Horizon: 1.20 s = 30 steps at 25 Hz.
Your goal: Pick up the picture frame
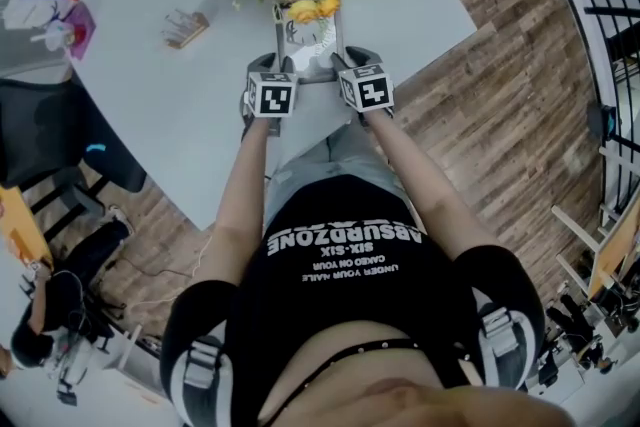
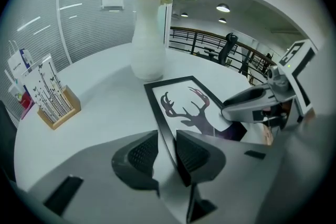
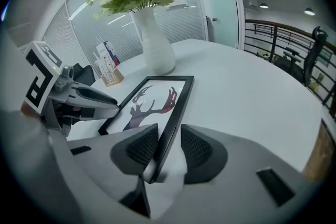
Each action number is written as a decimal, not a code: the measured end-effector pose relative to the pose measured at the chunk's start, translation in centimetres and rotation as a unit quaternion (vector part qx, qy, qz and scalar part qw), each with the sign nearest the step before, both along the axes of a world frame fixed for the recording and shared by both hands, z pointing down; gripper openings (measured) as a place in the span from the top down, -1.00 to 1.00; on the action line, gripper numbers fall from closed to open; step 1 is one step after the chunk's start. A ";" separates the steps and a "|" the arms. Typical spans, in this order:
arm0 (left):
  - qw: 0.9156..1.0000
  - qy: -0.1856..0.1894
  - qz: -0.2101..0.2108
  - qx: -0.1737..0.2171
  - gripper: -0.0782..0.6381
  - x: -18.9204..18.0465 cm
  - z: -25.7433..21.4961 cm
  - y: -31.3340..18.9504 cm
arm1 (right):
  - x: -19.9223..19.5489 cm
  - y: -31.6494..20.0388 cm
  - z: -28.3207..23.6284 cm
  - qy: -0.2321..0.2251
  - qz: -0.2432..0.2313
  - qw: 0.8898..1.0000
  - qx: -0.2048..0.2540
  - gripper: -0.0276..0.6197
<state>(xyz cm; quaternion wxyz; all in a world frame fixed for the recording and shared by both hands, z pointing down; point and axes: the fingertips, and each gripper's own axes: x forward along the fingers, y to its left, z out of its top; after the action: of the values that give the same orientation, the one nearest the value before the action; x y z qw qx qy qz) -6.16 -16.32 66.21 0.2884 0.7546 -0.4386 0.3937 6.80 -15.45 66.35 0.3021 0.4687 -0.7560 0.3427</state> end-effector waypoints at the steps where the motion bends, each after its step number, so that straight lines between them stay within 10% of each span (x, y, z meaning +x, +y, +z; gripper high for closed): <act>1: 1.000 0.002 -0.001 -0.001 0.48 0.0 0.0 0.0 | 0.0 0.0 0.1 -0.002 0.000 1.000 -0.001 0.46; 30: 0.996 0.058 -0.051 -0.053 0.50 0.0 1.7 0.1 | -0.2 0.1 0.1 -0.017 0.011 1.000 0.004 0.57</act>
<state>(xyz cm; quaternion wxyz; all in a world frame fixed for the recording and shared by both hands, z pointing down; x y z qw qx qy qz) -6.16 -16.26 67.93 0.3727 0.7367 -0.4375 0.3563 6.57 -15.30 66.50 0.2831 0.4728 -0.7572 0.3507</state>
